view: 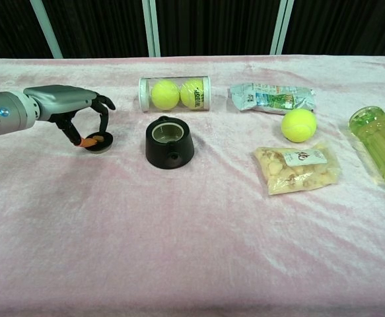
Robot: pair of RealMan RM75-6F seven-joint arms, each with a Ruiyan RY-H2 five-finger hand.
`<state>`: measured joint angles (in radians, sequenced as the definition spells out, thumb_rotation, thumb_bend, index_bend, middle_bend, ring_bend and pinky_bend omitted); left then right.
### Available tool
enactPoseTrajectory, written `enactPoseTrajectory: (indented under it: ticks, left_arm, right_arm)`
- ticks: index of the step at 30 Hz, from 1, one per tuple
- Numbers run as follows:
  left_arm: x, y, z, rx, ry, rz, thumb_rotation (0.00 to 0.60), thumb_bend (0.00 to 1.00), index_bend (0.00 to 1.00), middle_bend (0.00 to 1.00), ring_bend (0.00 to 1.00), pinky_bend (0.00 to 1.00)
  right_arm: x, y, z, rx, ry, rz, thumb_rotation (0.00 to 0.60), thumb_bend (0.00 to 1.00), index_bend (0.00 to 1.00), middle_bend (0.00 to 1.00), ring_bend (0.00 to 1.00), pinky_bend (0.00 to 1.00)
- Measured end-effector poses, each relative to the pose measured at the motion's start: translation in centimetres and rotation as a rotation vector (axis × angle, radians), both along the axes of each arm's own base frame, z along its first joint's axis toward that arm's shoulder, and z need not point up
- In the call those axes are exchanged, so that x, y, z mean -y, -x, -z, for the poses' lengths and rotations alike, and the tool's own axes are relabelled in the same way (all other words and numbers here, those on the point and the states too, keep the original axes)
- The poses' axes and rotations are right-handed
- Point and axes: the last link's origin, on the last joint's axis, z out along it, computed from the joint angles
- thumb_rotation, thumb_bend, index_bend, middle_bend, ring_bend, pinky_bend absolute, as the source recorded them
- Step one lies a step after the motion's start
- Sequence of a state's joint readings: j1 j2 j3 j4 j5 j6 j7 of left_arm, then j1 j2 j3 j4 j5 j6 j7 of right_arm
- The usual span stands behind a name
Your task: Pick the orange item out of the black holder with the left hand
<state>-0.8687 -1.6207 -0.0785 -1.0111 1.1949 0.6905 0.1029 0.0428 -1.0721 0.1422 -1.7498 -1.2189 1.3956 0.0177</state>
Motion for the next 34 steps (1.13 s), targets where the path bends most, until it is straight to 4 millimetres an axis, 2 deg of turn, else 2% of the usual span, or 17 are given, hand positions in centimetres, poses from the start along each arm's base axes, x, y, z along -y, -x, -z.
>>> enactPoseTrajectory:
  ticks: [4,9,13,17,21,26,31,34]
  left_arm:
    - [-0.3,-0.7,-0.6,-0.009,-0.02,0.004,0.6,0.01,0.09,0.0,0.0,0.0]
    - [-0.4,-2.9,-2.6,0.116,-0.064,-0.001,0.6,0.03,0.13,0.0,0.0,0.0]
    - [0.3,-4.4,-5.6,0.217,-0.103,0.016,0.6,0.04,0.19,0.0,0.0,0.0]
    - [2.2,-4.5,-9.2,0.248,-0.133,0.035,0.6,0.04,0.19,0.0,0.0,0.0]
    - [6.2,-3.6,-12.7,0.246,-0.152,0.024,0.6,0.04,0.19,0.0,0.0,0.0]
    - [13.9,-0.4,-17.7,0.215,-0.215,-0.056,0.6,0.04,0.18,0.0,0.0,0.0]
    - [20.3,2.4,-20.7,0.21,-0.297,-0.068,0.6,0.04,0.18,0.0,0.0,0.0]
    - [22.4,3.3,-21.9,0.218,-0.33,-0.035,0.6,0.04,0.19,0.0,0.0,0.0]
  right_arm:
    - [0.1,-0.1,0.1,0.003,0.001,-0.003,0.6,0.15,0.22,0.17,0.22,0.18]
    - [0.1,-0.1,0.2,0.004,-0.003,-0.006,0.6,0.15,0.22,0.17,0.22,0.18]
    - [0.1,-0.1,0.2,0.006,-0.002,-0.004,0.6,0.15,0.22,0.17,0.22,0.18]
    - [0.1,-0.1,0.2,0.003,-0.003,-0.005,0.6,0.15,0.22,0.17,0.22,0.18]
    - [0.0,-0.1,0.2,0.0,-0.005,-0.005,0.6,0.15,0.23,0.17,0.22,0.18]
    - [0.0,-0.2,0.2,-0.004,-0.001,-0.008,0.6,0.15,0.23,0.17,0.22,0.18]
    - [0.0,-0.3,0.4,-0.008,-0.002,-0.014,0.6,0.15,0.23,0.17,0.22,0.18]
    - [0.0,-0.4,0.5,-0.009,-0.006,-0.017,0.6,0.15,0.23,0.17,0.22,0.18]
